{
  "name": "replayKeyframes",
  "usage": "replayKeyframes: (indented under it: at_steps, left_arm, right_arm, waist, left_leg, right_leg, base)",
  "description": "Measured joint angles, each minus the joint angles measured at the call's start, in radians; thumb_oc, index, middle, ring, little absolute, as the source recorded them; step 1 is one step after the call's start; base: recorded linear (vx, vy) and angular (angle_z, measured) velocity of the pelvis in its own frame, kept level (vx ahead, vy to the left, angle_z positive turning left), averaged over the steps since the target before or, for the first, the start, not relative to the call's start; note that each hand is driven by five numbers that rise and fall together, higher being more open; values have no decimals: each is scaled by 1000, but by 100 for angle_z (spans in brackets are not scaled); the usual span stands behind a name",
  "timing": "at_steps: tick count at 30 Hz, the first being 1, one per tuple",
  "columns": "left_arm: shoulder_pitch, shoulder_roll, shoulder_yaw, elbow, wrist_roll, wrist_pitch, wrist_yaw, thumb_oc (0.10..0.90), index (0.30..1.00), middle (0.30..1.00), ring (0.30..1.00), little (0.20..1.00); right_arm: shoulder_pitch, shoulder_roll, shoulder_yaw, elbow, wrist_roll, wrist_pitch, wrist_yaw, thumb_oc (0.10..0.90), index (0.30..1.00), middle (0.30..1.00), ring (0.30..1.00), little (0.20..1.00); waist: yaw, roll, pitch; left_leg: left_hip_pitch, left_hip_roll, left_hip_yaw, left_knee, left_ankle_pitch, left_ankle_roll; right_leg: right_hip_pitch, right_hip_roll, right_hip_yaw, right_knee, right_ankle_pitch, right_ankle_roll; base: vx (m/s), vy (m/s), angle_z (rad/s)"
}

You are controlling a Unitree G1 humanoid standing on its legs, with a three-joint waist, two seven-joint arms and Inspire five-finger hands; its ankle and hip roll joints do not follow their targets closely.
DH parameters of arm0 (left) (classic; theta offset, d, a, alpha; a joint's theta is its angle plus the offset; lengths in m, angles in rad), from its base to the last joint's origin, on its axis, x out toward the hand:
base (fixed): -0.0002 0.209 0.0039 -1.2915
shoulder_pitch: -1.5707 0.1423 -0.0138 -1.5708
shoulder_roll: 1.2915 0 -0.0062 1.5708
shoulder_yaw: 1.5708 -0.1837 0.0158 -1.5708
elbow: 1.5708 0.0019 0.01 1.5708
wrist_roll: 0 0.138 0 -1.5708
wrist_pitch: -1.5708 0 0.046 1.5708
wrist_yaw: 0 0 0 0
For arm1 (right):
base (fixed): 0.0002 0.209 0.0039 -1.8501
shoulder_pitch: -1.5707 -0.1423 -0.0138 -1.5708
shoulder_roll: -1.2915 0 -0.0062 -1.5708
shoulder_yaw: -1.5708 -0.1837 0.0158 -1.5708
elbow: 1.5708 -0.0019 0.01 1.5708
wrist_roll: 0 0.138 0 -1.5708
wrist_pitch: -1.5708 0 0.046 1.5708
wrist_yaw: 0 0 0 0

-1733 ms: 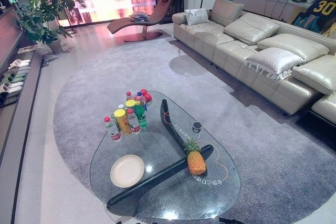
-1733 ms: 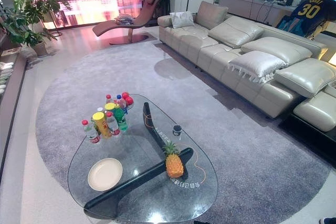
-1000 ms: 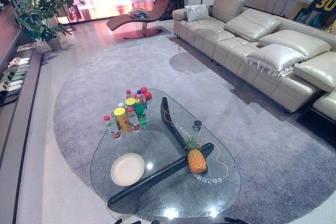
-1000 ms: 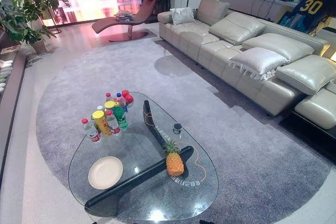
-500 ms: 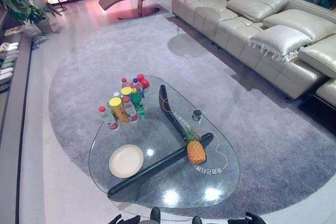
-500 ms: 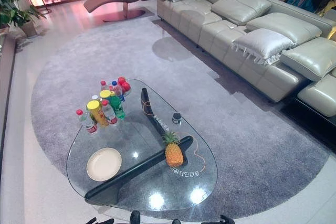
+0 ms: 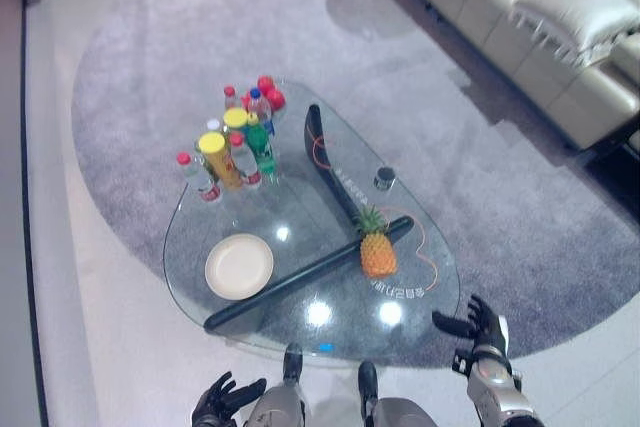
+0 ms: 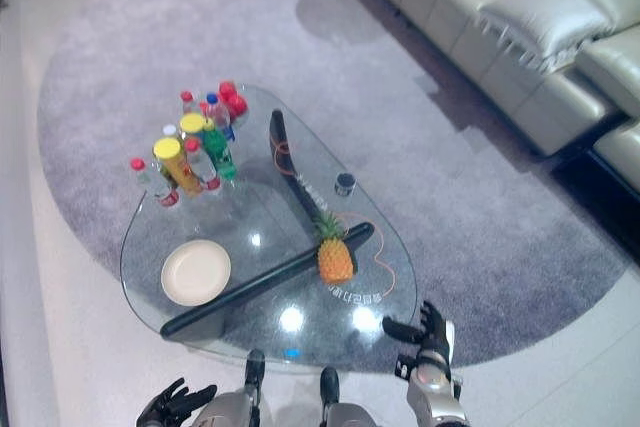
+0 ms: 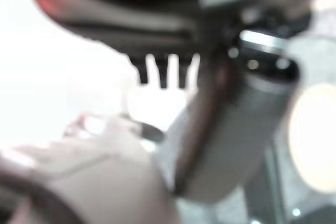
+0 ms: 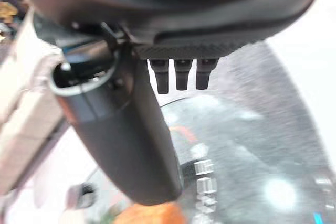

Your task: Pick up the fruit to the plate

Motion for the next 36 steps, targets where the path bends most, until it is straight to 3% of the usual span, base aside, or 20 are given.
replayKeyframes:
  at_steps: [15, 25, 36]
  left_arm:
    - [-89, 10, -45, -76, -42, -23, 49, 800, 900, 900, 900, 900]
    - [-134, 12, -107, -115, -82, -34, 70, 800, 900, 900, 900, 900]
    - [-156, 24, -145, -128, -108, -34, 107, 800, 900, 900, 900, 900]
  right_arm:
    - [-117, -39, -1, -262, -39, -12, -55, 800, 900, 900, 900, 900]
    - [-230, -42, 4, -402, -83, -6, -75, 800, 900, 900, 900, 900]
    - [-343, -44, 81, -402, -110, 87, -140, 800, 900, 900, 900, 900]
  waist:
    - [4, 22, 145]
    - [26, 30, 166]
    - [54, 28, 168]
  left_leg:
    - [-120, -21, 1, 42, 4, 5]
    - [-241, -26, -1, 117, 3, 4]
    - [-365, -44, -19, 159, 16, 12]
  right_leg:
    - [-112, -19, -5, 32, -1, 18]
    - [-283, -20, -3, 211, -57, 27]
    - [-466, -33, -11, 391, -124, 24]
  base:
    - [-50, 52, 1]
    - [-37, 39, 0]
    - [-9, 47, 6]
